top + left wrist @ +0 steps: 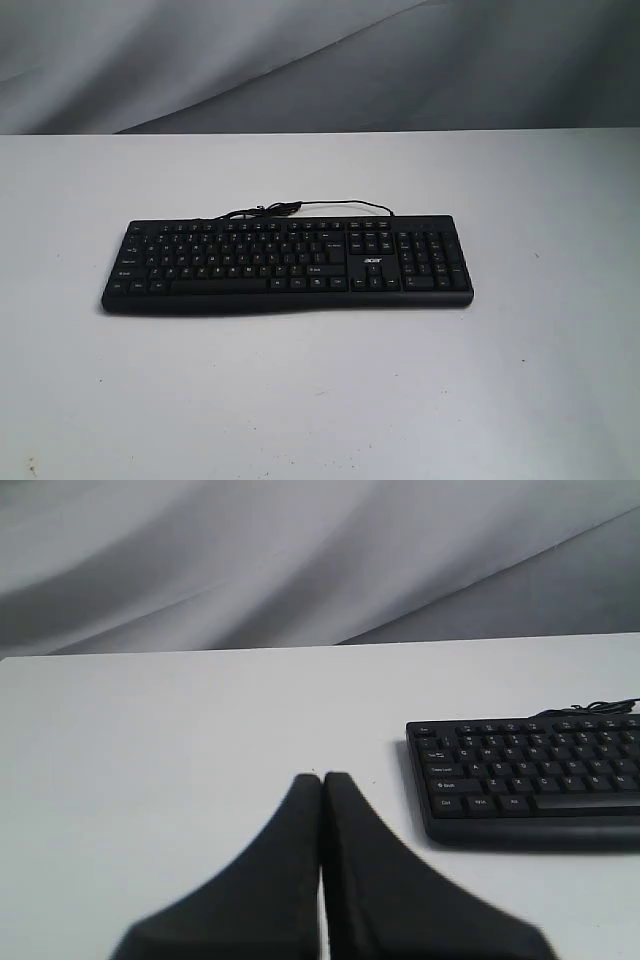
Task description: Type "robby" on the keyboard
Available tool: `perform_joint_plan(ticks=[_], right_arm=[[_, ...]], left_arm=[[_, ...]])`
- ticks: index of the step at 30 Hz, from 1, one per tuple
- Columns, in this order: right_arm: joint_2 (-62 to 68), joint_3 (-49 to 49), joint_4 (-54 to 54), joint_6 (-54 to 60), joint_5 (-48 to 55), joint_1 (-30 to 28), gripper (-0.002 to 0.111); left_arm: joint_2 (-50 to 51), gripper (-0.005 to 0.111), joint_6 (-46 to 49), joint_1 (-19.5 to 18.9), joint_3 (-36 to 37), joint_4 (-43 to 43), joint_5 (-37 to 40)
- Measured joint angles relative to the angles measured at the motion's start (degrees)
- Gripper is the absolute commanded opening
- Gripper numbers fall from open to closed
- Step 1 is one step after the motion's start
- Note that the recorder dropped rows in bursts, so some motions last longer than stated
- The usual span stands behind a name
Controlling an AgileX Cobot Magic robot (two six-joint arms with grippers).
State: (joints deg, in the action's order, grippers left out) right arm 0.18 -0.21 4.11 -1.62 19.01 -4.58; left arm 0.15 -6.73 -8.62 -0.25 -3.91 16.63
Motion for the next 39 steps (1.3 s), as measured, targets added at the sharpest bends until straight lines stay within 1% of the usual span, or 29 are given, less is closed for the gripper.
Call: perform_joint_plan(ticks=[10,12,14,17,20,24,26,28,29,31,34,36,39], right_arm=[[0.0,0.0,0.0,0.0,0.0,0.0,0.000],[0.0,0.0,0.8,0.0,-2.2,0.0,0.000],[0.0,0.0,0.3,0.0,-9.1,0.0,0.000],[0.0,0.0,-1.8,0.0,-22.8,0.0,0.000],[0.0,0.0,-2.6,0.0,-33.4,0.0,0.000],[-0.1,0.0,-3.4,-0.5,-44.7,0.0,0.000],[-0.2,0.0,-4.1,-5.0,-51.8,0.0,0.000],[-0.2,0.0,-4.1,-12.5,-58.2,0.0,0.000],[-0.2,-0.6,-4.1,-15.2,-59.6,0.0,0.000],[0.4,-4.1,-3.0,-18.7,-57.6,0.0,0.000],[7.0,-16.2,3.9,-27.5,-47.9,0.0,0.000],[13.6,-24.1,12.3,-36.3,-41.2,0.0,0.000],[25.9,-35.8,32.4,-53.6,-36.3,0.0,0.000]], left_arm=[[0.0,0.000,0.0,0.0,0.0,0.0,0.0],[0.0,0.000,0.0,0.0,0.0,0.0,0.0],[0.0,0.000,0.0,0.0,0.0,0.0,0.0],[0.0,0.000,0.0,0.0,0.0,0.0,0.0],[0.0,0.000,0.0,0.0,0.0,0.0,0.0],[0.0,0.000,0.0,0.0,0.0,0.0,0.0],[0.0,0.000,0.0,0.0,0.0,0.0,0.0],[0.0,0.000,0.0,0.0,0.0,0.0,0.0],[0.0,0.000,0.0,0.0,0.0,0.0,0.0],[0.0,0.000,0.0,0.0,0.0,0.0,0.0],[0.0,0.000,0.0,0.0,0.0,0.0,0.0],[0.0,0.000,0.0,0.0,0.0,0.0,0.0],[0.0,0.000,0.0,0.0,0.0,0.0,0.0]])
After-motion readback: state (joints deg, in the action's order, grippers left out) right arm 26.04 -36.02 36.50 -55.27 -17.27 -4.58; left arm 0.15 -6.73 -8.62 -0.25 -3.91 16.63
